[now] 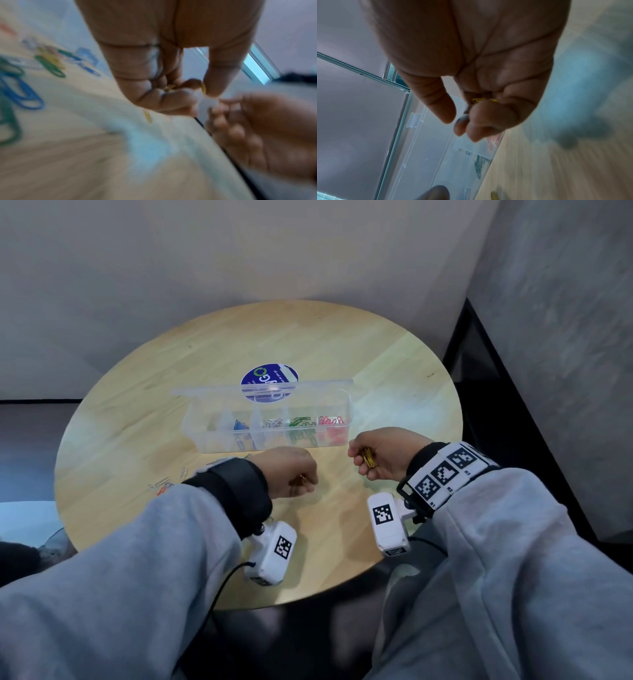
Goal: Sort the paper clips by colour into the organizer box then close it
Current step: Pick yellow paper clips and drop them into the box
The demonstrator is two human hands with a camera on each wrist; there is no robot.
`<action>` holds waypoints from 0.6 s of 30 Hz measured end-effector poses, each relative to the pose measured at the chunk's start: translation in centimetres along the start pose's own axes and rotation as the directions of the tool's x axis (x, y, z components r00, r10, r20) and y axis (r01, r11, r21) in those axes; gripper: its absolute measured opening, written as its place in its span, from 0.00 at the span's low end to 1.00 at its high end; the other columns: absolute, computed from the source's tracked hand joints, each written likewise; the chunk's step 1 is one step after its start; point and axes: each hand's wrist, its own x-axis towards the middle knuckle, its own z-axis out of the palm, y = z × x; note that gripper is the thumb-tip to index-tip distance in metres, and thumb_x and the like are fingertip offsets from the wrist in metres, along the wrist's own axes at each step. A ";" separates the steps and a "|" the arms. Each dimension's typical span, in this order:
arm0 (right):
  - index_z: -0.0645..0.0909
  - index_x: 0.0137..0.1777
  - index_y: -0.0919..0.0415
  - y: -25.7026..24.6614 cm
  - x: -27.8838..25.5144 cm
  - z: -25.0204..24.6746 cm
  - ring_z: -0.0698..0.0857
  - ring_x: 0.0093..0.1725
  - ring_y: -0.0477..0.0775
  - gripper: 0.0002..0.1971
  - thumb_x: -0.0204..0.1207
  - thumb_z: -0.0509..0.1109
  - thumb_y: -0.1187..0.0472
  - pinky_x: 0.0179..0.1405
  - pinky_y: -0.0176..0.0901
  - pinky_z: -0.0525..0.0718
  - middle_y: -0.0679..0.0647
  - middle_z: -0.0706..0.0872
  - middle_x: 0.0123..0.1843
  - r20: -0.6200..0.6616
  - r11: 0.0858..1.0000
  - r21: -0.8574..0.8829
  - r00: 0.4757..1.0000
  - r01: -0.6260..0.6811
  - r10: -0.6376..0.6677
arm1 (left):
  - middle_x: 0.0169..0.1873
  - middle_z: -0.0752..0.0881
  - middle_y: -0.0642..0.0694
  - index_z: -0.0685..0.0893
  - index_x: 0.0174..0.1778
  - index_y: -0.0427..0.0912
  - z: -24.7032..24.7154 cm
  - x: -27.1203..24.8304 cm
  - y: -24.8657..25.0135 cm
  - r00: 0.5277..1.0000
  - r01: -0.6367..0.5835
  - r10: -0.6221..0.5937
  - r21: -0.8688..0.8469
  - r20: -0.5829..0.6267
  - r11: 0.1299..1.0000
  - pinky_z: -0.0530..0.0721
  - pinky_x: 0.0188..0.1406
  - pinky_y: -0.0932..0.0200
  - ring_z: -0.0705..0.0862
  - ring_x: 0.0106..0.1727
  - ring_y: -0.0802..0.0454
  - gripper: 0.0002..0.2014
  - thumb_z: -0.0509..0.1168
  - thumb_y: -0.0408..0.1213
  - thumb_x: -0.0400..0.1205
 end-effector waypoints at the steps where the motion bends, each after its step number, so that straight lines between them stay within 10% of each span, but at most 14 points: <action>1: 0.73 0.36 0.62 0.0 0.0 0.0 0.71 0.27 0.49 0.12 0.82 0.56 0.63 0.18 0.31 0.71 0.53 0.71 0.30 0.000 1.000 -0.006 1.000 -0.003 0.003 | 0.29 0.77 0.42 0.72 0.30 0.38 -0.3 -0.1 0.2 1.000 0.007 -0.010 -0.142 -0.024 0.990 0.73 0.18 0.70 0.77 0.21 0.55 0.12 0.55 0.23 0.79; 4: 0.73 0.36 0.62 0.0 0.1 0.2 0.71 0.27 0.49 0.11 0.81 0.57 0.64 0.18 0.31 0.71 0.53 0.72 0.30 0.004 1.000 -0.027 1.000 -0.009 0.009 | 0.24 0.77 0.45 0.70 0.30 0.40 -0.9 -0.2 0.6 0.999 0.024 -0.035 -0.313 -0.028 0.949 0.68 0.14 0.71 0.73 0.18 0.57 0.12 0.53 0.26 0.80; 18: 0.74 0.37 0.62 0.0 0.4 0.3 0.72 0.27 0.48 0.12 0.82 0.58 0.61 0.23 0.34 0.72 0.52 0.72 0.30 -0.008 0.996 -0.083 0.999 -0.039 0.038 | 0.26 0.73 0.46 0.70 0.33 0.45 -0.1 1.6 0.0 0.983 0.043 -0.033 0.049 -0.182 0.998 0.62 0.19 0.69 0.66 0.22 0.54 0.11 0.60 0.28 0.79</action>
